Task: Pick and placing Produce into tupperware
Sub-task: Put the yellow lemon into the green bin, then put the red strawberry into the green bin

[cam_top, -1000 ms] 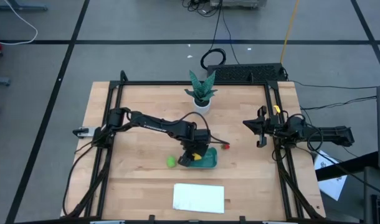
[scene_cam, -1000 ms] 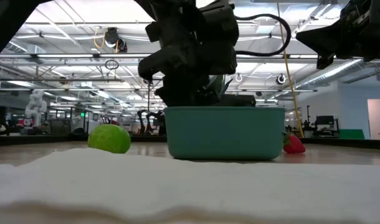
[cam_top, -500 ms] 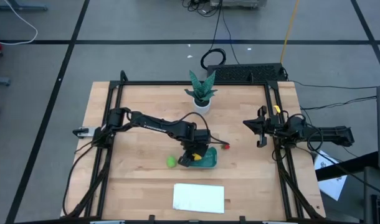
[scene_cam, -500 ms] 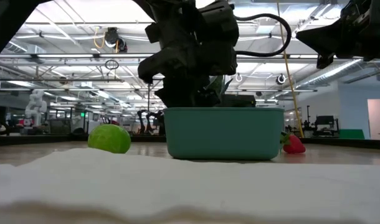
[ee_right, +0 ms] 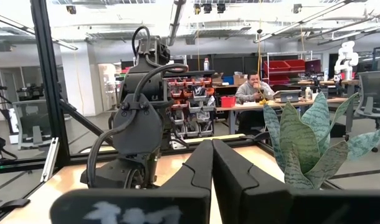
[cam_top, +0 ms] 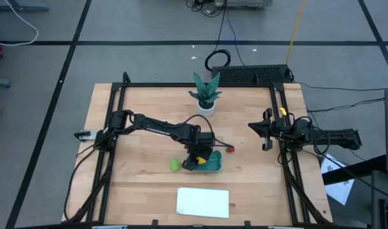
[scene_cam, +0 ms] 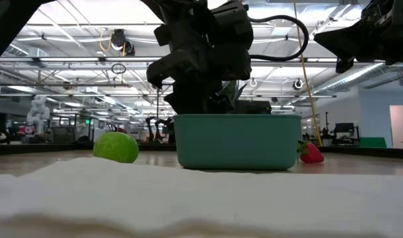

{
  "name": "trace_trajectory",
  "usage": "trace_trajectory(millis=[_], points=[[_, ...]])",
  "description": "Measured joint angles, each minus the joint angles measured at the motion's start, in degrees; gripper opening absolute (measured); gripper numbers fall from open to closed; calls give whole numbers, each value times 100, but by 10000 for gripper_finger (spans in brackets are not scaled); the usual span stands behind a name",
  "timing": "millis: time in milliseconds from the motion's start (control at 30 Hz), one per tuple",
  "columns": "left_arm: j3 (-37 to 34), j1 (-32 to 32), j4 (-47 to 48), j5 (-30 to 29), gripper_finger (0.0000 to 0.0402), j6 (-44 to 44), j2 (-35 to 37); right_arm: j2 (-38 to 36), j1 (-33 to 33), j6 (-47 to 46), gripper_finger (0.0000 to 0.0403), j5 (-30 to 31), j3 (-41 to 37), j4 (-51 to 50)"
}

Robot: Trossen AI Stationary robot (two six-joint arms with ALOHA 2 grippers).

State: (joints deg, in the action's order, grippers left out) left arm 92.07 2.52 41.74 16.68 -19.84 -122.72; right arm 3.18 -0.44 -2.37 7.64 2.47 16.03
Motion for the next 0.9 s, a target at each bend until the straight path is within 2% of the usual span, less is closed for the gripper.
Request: trace_trajectory(millis=[100, 267, 467, 900], points=[[0, 2, 7, 174, 221, -41, 0, 0, 0, -3, 0, 0, -1, 0], [0, 2, -1, 148, 250, -45, 0, 0, 0, -39, 0, 0, -1, -2], [34, 2, -11, -38, 257, -97, 0, 0, 1, -39, 0, 0, 0, -2], [1222, 0, 1139, -182, 251, -236, 11, 0, -1, -42, 0, 0, 1, -2]])
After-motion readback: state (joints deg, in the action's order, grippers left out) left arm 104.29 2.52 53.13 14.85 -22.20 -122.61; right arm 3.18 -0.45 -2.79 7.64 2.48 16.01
